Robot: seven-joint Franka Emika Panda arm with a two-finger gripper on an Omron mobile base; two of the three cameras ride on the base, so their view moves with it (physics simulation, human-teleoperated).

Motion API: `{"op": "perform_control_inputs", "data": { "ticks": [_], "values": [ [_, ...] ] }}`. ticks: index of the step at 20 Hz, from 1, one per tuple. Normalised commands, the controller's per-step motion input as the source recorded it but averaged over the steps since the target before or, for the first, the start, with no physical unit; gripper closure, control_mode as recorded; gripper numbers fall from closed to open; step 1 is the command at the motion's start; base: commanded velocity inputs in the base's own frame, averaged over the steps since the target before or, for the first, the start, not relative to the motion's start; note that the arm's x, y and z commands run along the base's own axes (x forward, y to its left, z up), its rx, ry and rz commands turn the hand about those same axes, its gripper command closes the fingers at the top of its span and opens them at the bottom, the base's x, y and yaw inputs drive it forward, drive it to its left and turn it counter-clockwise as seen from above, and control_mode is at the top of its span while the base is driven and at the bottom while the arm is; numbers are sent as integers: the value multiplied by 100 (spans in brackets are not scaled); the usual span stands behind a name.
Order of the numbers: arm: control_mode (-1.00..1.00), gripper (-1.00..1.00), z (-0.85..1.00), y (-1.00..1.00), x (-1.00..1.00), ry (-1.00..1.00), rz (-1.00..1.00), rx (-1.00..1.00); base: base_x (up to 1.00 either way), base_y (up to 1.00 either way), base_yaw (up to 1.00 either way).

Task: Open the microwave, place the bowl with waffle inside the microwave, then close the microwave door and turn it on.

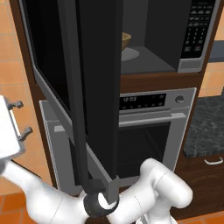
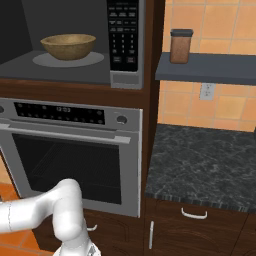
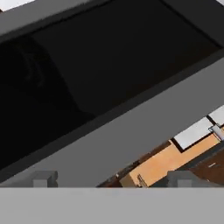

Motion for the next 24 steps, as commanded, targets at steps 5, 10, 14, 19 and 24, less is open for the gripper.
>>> {"op": "perform_control_inputs", "data": {
  "ticks": [5, 10, 14, 19, 24],
  "values": [
    [-100, -100, 32, -27, -92, 16, -50, 21, 0, 0, 0],
    [-100, -100, 67, -5, -52, 26, -38, 18, 0, 0, 0],
    [-100, -100, 48, -23, -52, 32, -26, 18, 0, 0, 0],
    [-100, -100, -14, -79, -77, 36, -8, 24, 0, 0, 0],
    [-100, -100, 1, -95, -35, 41, -2, 31, 0, 0, 0]
  ]
}}
